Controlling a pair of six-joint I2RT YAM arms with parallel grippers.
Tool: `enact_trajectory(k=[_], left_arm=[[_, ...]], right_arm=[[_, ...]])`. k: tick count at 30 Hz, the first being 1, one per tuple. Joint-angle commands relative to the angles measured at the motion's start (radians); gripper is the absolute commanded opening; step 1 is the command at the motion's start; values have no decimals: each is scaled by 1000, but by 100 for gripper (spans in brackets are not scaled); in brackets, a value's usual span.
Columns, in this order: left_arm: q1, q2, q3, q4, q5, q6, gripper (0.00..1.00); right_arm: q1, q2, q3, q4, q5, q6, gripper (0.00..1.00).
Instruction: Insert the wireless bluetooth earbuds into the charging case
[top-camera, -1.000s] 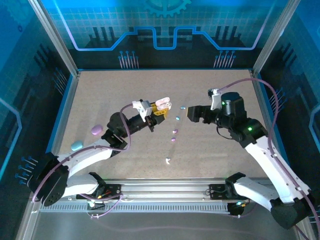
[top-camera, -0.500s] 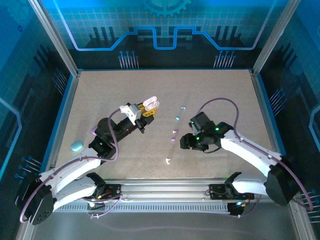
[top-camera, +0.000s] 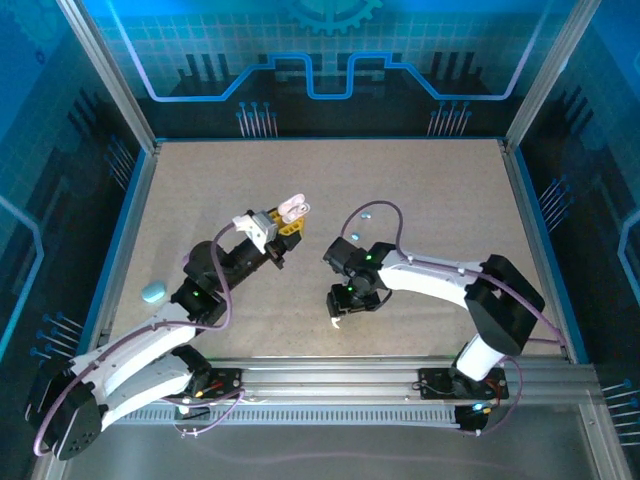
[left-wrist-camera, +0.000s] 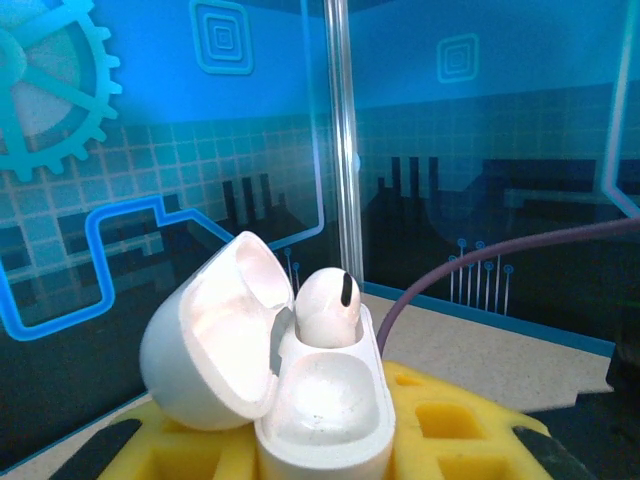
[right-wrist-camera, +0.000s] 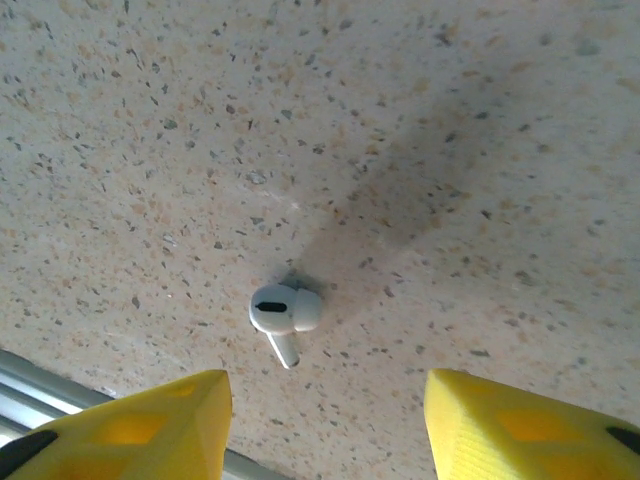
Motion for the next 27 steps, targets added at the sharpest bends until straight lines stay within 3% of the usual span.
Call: enact_trajectory(k=[1,27], left_arm=[[6,-29,-7,9,-57,36,23],[5,-55,3,-29,-103,68,23]], right_arm=[[23,47,40,-35,-1,-12,53],[63,247,178,-130,-12,-70,42]])
